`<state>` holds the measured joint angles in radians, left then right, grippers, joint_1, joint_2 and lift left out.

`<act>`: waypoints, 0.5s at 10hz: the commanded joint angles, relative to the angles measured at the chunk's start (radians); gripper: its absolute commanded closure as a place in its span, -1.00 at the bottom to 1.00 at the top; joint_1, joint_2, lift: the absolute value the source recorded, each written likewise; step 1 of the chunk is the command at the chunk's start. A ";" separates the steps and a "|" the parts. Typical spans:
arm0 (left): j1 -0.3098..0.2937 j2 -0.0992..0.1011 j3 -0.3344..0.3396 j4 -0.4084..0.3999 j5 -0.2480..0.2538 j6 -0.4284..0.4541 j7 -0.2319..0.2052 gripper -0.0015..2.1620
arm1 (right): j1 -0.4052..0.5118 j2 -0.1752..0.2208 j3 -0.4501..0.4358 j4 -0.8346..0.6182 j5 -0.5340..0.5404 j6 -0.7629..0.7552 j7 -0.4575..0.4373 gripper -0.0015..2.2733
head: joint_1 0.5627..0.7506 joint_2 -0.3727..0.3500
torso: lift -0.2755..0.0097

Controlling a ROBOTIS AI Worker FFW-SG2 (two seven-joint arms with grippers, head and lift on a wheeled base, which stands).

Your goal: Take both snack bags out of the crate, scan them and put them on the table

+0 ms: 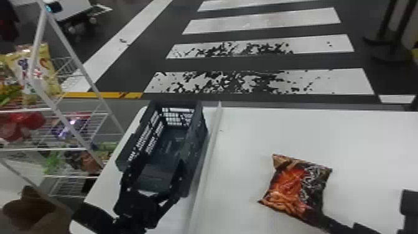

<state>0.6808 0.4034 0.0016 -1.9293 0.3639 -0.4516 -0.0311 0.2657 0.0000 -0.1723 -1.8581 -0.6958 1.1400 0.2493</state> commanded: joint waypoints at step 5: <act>-0.006 0.000 -0.002 0.016 0.003 0.003 0.000 -0.91 | -0.005 0.001 -0.004 0.007 -0.005 0.022 -0.024 0.99 | 0.41 0.79 | 0.28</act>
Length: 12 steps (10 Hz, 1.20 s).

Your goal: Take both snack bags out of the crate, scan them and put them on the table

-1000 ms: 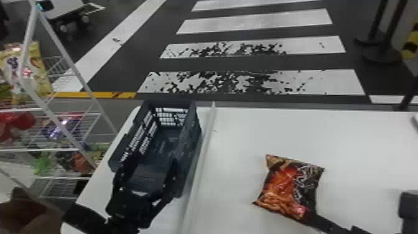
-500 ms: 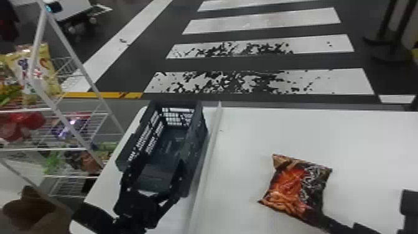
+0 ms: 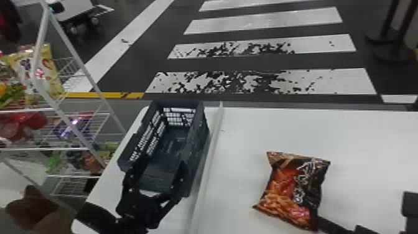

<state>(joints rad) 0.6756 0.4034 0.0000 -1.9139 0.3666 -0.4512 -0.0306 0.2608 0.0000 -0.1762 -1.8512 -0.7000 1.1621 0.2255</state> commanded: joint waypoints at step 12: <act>-0.014 0.005 -0.003 0.027 0.014 0.000 0.005 -0.90 | 0.081 0.001 0.132 -0.356 0.657 -0.245 -0.204 0.99 | 0.41 0.24 | 0.28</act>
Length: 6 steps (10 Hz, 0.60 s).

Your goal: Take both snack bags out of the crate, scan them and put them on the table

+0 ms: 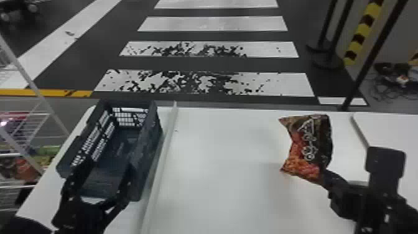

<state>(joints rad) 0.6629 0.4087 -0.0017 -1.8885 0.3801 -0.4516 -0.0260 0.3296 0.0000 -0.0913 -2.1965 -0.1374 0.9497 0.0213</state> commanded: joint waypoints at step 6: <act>-0.003 0.001 -0.003 0.011 0.002 0.000 0.000 -0.90 | 0.040 -0.052 0.528 0.204 0.980 -0.171 -0.141 0.99 | 0.41 0.39 | 0.28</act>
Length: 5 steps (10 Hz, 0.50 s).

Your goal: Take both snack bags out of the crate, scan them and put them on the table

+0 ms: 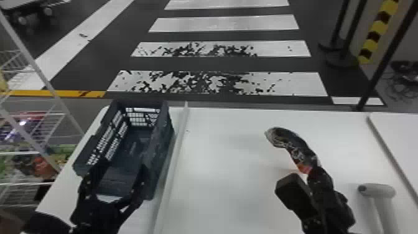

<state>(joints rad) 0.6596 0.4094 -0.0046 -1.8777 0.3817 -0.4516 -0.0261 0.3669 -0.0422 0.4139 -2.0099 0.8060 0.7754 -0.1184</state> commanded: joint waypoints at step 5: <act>-0.008 0.003 -0.006 0.009 0.000 0.000 0.000 -0.90 | 0.061 -0.067 0.080 0.014 0.018 -0.034 0.152 -0.43 | 0.41 0.62 | 0.28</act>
<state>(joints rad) 0.6530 0.4126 -0.0094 -1.8690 0.3820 -0.4516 -0.0261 0.4213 -0.1083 0.4934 -1.9888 0.8350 0.7507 0.0333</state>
